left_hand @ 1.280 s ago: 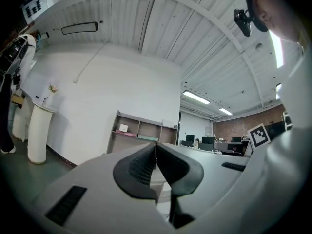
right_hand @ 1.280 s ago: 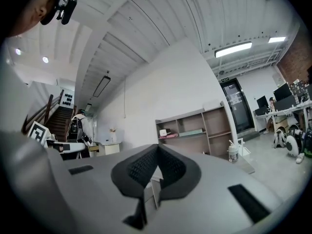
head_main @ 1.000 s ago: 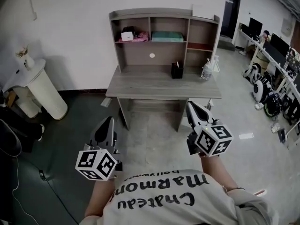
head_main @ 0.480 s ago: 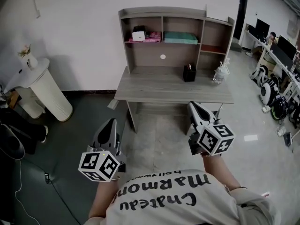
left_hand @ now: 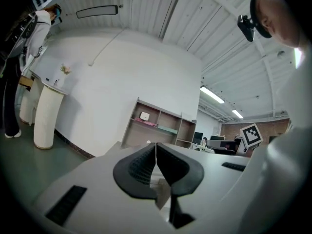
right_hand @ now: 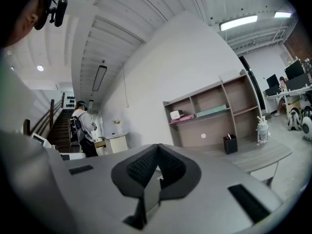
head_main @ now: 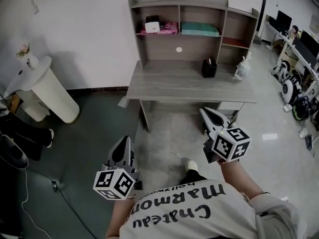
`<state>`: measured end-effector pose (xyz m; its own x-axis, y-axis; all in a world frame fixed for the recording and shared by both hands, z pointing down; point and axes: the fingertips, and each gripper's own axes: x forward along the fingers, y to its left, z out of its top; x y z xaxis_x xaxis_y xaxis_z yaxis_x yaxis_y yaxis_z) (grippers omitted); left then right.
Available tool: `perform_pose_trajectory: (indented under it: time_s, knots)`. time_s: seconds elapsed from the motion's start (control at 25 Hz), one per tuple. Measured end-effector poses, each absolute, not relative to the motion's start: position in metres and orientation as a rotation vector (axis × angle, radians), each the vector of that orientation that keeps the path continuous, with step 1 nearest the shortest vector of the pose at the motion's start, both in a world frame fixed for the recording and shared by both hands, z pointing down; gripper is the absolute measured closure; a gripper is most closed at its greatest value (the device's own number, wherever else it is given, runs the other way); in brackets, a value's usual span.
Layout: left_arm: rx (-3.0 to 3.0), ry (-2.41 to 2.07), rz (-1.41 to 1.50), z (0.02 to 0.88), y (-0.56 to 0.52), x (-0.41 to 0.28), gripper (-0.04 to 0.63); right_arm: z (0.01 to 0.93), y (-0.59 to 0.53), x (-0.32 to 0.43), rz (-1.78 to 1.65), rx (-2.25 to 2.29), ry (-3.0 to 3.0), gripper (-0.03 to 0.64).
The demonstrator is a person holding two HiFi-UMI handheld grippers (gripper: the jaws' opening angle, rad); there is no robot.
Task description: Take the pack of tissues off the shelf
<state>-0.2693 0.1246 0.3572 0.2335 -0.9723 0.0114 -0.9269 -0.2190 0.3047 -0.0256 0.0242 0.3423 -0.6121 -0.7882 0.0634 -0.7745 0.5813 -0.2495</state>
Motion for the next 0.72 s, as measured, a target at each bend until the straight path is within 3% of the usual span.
perform_pose_trajectory:
  time_s: [0.72]
  knots:
    - [2.193,-1.893,-0.276,0.351,0.018,-0.283,0.577,0.357,-0.109,-0.052,-0.51,-1.207,2.788,0.609]
